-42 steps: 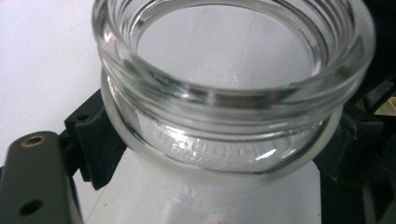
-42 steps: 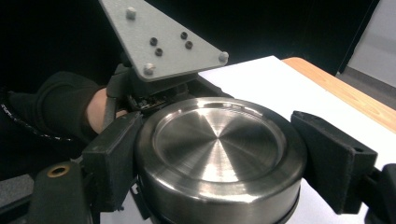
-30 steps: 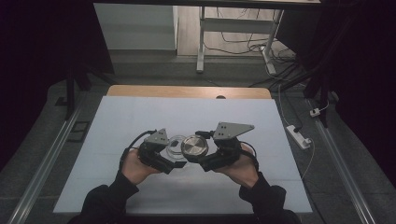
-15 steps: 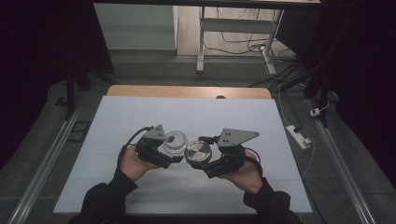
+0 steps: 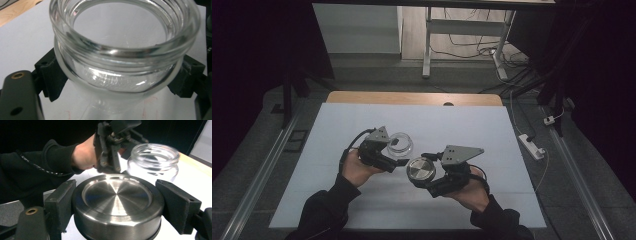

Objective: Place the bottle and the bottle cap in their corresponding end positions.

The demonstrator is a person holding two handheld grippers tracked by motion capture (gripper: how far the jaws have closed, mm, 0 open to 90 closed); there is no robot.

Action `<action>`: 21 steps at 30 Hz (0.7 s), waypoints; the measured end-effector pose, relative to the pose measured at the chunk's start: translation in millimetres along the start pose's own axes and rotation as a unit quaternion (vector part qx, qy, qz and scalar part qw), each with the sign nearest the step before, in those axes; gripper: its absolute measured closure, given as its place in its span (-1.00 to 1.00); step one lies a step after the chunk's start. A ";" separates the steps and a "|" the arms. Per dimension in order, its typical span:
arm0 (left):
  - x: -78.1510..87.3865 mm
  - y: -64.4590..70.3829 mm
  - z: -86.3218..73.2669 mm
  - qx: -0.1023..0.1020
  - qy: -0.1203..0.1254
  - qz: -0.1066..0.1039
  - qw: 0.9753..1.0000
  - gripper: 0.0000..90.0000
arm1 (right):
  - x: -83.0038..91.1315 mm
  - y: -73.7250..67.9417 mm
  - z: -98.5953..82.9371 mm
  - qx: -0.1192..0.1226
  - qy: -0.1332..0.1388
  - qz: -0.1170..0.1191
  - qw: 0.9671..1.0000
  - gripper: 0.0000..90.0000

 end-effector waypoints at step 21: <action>-29.0 -23.8 11.7 0.001 0.007 0.008 1.000 -0.65 | -8.3 -6.9 -44.4 -0.008 -0.031 0.009 0.999 -0.57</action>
Point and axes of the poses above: each handheld gripper's, and its own axes: x roughly backward along the jaws, z roughly out of its top, y roughly to its right, the point moved 10 cm from there along -x, roughly forward along the jaws, and after that the axes turned 11 degrees about y, right-handed, at the moved point
